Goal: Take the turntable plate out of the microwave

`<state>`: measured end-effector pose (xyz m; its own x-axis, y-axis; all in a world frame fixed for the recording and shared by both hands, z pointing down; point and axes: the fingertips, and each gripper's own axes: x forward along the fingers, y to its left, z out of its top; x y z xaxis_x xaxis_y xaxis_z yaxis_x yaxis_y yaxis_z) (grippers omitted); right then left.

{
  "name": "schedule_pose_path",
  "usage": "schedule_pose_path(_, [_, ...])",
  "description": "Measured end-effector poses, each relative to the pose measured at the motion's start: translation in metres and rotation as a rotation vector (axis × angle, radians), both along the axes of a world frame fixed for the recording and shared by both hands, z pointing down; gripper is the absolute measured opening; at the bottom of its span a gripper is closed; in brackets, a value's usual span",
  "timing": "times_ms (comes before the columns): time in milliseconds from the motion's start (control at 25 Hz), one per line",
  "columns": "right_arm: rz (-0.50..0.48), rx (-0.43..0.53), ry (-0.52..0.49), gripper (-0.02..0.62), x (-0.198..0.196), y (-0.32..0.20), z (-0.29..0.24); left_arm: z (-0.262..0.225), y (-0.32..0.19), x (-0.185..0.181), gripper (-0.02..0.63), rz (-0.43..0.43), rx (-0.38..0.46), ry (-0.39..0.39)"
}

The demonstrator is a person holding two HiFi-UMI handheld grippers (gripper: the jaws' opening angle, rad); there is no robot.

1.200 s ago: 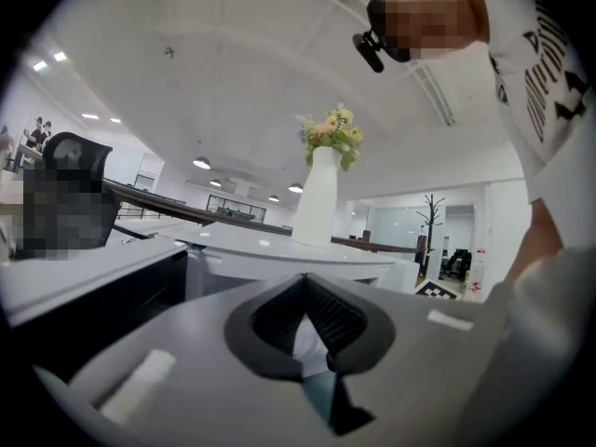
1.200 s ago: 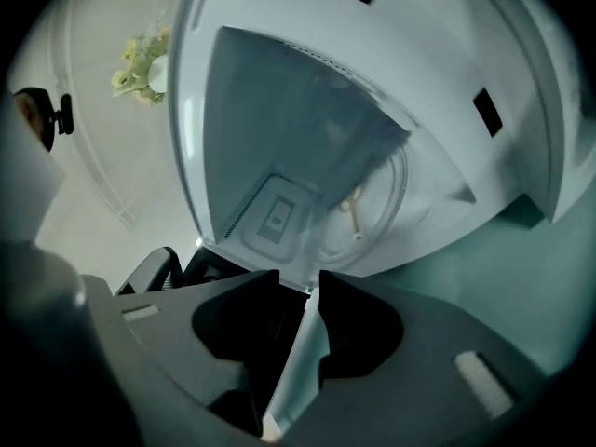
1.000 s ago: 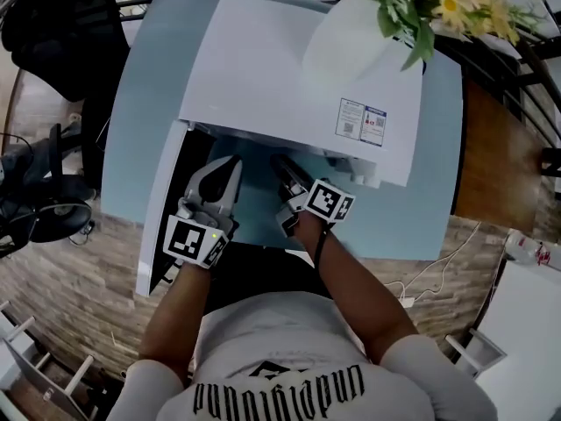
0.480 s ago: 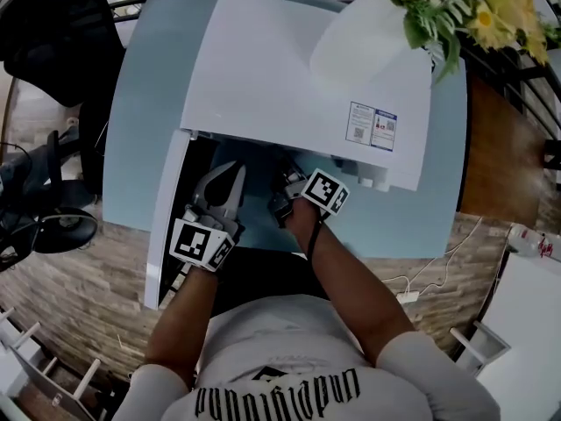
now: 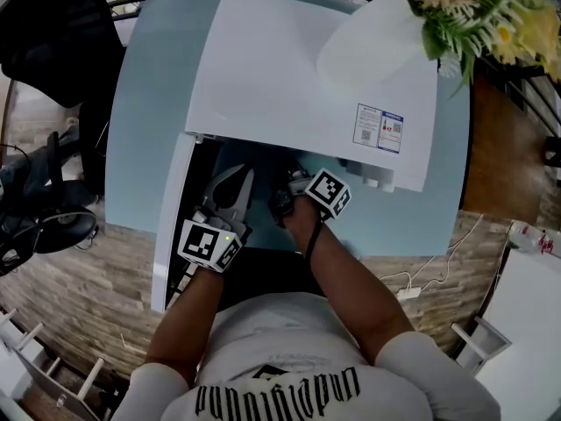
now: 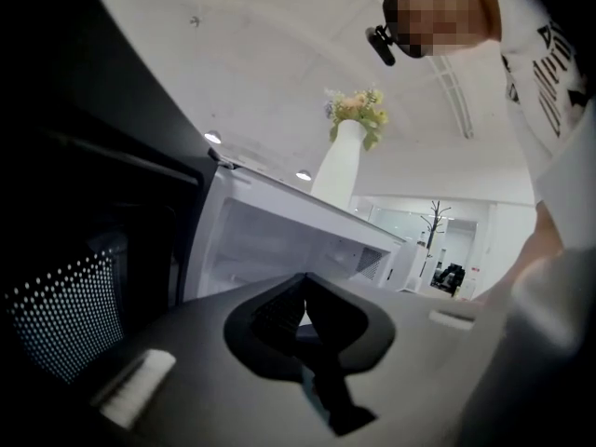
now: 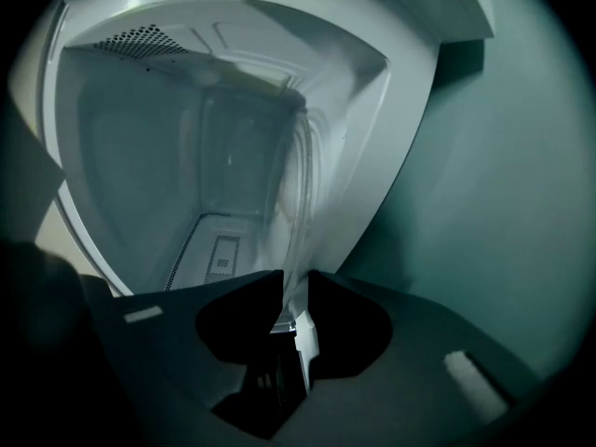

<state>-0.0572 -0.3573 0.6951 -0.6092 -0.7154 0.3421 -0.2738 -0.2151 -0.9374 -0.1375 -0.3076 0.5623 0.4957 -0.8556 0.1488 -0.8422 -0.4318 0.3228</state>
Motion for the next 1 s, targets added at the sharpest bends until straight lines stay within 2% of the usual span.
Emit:
schedule_pose_path(120, [0.006, 0.001, -0.004, 0.08, 0.0, 0.001, 0.0, 0.009, 0.001, -0.001, 0.051, -0.008, -0.034, 0.032])
schedule_pose_path(200, [0.01, 0.012, -0.007, 0.039, 0.001, 0.002, -0.003, 0.016, 0.002, -0.001, 0.051, -0.013, -0.059, 0.062])
schedule_pose_path(440, [0.028, 0.021, -0.023, 0.034, 0.011, 0.004, -0.006, 0.034, 0.005, 0.006, 0.065, -0.008, -0.135, 0.168])
schedule_pose_path(1000, [0.011, 0.035, -0.003, 0.021, 0.05, 0.015, -0.005, 0.092, 0.008, 0.014, 0.181, -0.142, -0.376, 0.546])
